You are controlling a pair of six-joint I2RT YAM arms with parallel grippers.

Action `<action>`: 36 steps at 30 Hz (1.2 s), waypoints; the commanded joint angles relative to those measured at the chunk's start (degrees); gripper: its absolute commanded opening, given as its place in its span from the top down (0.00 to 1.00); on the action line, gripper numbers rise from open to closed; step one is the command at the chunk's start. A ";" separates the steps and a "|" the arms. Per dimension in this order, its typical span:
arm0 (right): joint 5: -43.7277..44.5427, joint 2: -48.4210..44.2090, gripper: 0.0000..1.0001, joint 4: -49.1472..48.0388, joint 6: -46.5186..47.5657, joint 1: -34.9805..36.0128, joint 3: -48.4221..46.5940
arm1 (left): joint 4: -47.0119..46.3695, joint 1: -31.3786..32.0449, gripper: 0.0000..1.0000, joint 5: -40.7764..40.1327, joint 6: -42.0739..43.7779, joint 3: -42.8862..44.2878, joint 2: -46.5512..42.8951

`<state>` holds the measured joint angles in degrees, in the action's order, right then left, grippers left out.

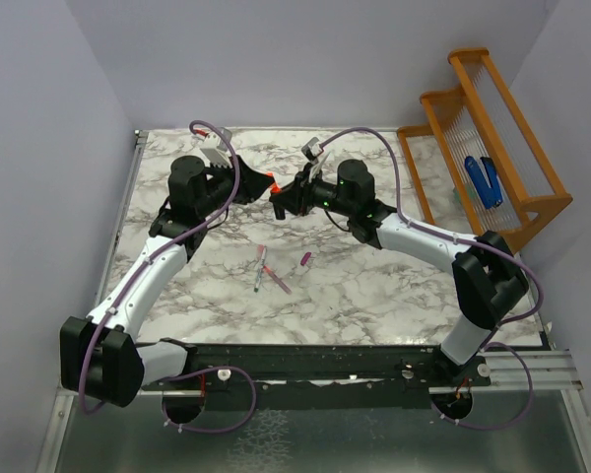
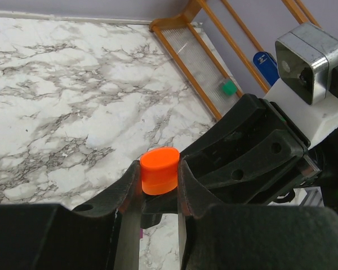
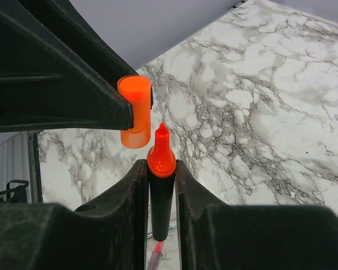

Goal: Insert the pens into the pen caps

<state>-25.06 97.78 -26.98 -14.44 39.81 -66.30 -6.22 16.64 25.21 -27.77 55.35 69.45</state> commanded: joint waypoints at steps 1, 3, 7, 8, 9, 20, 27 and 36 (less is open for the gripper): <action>0.14 0.02 1.00 1.35 0.96 0.44 -1.64 | -1.08 0.14 1.00 -1.14 0.79 -0.38 0.51; -0.30 0.27 0.99 1.56 0.75 0.44 -1.72 | -1.18 0.14 1.00 -1.84 0.79 -0.27 0.72; -0.97 1.06 0.99 1.67 -0.02 0.44 -1.66 | -1.78 0.14 1.00 -2.89 0.72 0.02 0.94; -1.14 1.28 1.00 1.64 -0.25 0.44 -1.60 | -2.04 0.14 1.00 -3.11 0.57 0.02 0.88; -1.41 1.43 0.99 1.54 -0.40 0.46 -1.51 | -2.21 0.14 1.00 -3.48 0.46 0.10 0.94; -2.71 2.25 1.00 1.28 -1.30 0.89 -1.69 | -3.53 0.14 1.00 -5.09 -0.09 0.45 1.75; -2.80 2.07 1.00 1.02 -1.25 1.06 -1.82 | -3.88 0.14 1.00 -5.32 -0.18 -0.06 1.61; -2.54 2.15 0.99 1.23 -1.07 1.03 -2.37 | -4.15 0.14 1.00 -5.31 -0.25 -0.55 1.80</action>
<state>-26.48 99.02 -26.65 -15.40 40.51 -66.48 -8.75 16.64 21.08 -27.86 55.31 70.94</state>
